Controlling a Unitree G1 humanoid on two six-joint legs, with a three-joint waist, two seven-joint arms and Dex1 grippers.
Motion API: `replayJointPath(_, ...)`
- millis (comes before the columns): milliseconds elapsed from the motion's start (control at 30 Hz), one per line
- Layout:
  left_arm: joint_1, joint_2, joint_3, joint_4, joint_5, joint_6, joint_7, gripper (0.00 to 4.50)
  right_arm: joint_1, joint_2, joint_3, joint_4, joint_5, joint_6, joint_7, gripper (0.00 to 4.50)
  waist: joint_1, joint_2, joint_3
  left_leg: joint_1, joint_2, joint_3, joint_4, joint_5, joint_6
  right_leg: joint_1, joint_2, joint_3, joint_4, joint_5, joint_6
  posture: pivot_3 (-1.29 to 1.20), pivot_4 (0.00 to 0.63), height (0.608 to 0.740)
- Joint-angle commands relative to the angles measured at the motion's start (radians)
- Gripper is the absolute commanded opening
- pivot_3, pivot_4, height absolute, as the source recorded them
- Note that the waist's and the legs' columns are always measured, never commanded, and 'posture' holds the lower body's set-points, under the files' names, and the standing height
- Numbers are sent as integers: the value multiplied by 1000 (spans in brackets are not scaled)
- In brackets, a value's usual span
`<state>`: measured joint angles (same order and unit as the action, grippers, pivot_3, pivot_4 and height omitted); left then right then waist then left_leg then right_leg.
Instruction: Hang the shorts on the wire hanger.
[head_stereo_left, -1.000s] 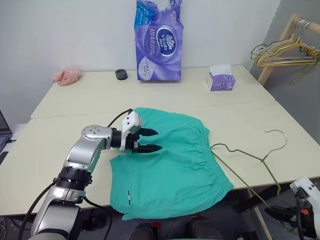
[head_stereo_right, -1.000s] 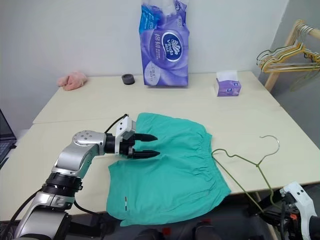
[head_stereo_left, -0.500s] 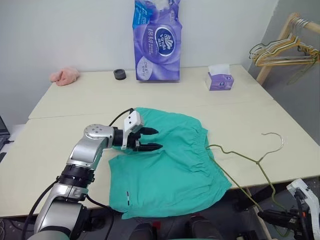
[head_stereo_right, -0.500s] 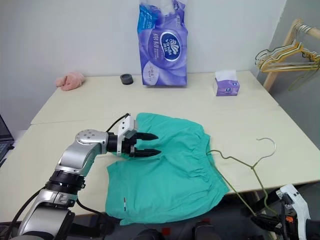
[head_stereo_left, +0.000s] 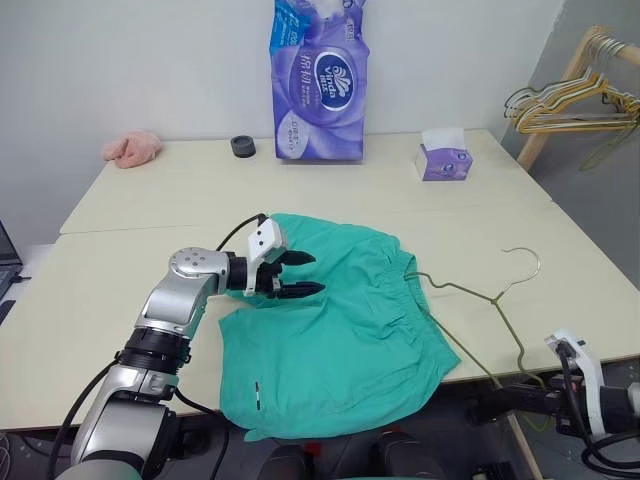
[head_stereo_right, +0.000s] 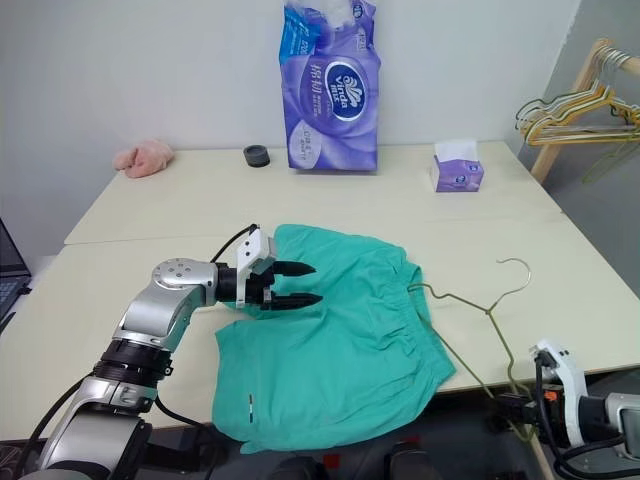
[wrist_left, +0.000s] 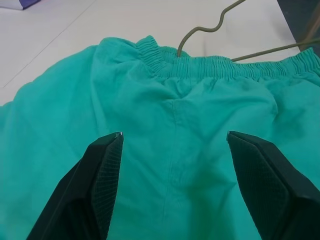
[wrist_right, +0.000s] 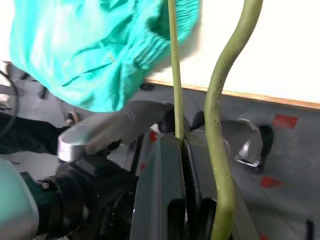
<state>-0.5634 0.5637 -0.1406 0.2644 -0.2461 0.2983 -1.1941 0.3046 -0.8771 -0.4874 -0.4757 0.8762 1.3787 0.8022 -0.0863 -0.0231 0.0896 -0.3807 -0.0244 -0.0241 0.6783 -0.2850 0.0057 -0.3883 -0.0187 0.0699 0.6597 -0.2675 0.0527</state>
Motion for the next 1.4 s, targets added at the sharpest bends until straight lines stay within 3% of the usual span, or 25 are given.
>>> replayJointPath(33,-13,1,24,-17,-4,-17,17,3501,1,-10,1,4,14,-5,3,0,0,0,0,0,0,0,0,0,0,0,0,0,0,0,0,-164,81,740)
replayJointPath(300,-30,-12,33,2,-5,-33,53,3501,-122,54,84,119,20,57,-57,0,-3,0,0,1,0,1,0,0,0,0,0,1,0,0,0,-154,78,740)
replayJointPath(567,-29,4,58,-26,-59,28,15,3501,-281,120,21,250,28,138,-134,0,0,0,0,0,0,0,0,0,0,0,0,0,0,0,0,-144,74,740)
replayJointPath(767,-48,17,65,24,-33,-2,32,3501,-344,98,118,215,43,124,-101,0,-1,0,0,0,0,0,0,0,0,0,0,0,1,0,0,-139,67,740)
replayJointPath(1100,-61,17,73,39,-30,-12,46,3501,-334,-8,310,176,-38,-40,-4,0,0,0,0,-1,0,-1,0,0,0,-1,0,-1,0,0,0,-129,63,740)
replayJointPath(1300,-66,9,75,36,-37,-2,49,3501,-461,61,376,316,-128,-155,-43,0,-3,0,0,0,0,0,0,0,0,-1,0,0,1,1,1,-126,64,740)
replayJointPath(1400,-73,11,78,40,-41,5,43,3501,-501,52,411,360,-172,-236,11,0,-1,0,0,0,0,0,1,0,0,-1,0,0,1,1,1,-125,63,740)
